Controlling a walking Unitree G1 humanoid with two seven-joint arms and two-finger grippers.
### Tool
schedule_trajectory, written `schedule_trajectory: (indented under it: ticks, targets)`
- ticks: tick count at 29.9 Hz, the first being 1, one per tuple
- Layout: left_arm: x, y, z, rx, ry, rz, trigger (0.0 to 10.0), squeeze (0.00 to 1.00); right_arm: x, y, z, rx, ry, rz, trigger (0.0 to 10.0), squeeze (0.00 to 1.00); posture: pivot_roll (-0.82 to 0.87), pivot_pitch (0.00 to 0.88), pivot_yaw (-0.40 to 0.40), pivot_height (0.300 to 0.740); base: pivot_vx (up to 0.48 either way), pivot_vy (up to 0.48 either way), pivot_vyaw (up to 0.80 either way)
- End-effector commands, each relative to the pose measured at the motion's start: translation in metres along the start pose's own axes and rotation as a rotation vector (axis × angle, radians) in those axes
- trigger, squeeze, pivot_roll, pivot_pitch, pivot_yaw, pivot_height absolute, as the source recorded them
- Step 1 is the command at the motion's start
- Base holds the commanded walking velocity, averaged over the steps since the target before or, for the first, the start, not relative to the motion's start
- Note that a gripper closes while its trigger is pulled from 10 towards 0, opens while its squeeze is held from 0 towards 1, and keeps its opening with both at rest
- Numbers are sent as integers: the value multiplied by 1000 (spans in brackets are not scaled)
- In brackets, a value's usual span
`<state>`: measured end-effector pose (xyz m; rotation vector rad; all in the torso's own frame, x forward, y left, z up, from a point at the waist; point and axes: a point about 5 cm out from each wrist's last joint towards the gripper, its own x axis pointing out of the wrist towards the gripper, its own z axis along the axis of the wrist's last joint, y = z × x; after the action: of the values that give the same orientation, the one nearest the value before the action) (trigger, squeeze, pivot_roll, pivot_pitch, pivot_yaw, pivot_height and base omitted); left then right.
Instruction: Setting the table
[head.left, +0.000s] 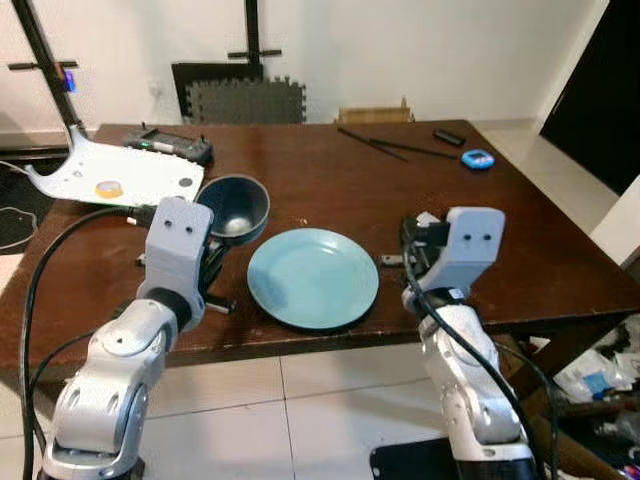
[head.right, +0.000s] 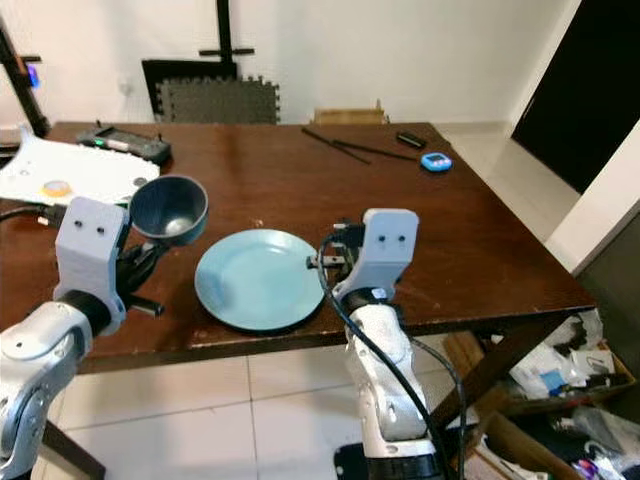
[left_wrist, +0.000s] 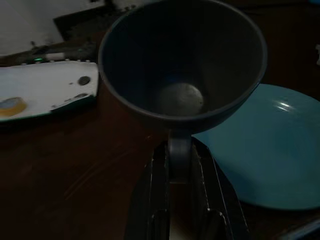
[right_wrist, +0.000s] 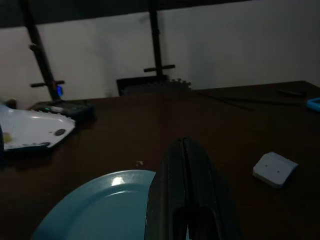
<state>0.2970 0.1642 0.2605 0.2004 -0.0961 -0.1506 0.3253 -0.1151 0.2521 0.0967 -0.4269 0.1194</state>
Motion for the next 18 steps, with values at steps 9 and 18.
schedule_trajectory:
  ticks: [9,18]
  targets:
    - [0,-1,1,-3,-7,8,10000,0,-2,-6,-1,-1,1,-17,10000,0,56,111,11,740,0,0,0]
    - [0,-1,0,-5,-3,15,10000,0,-2,-5,-1,-5,4,-13,10000,0,55,112,11,740,0,0,0]
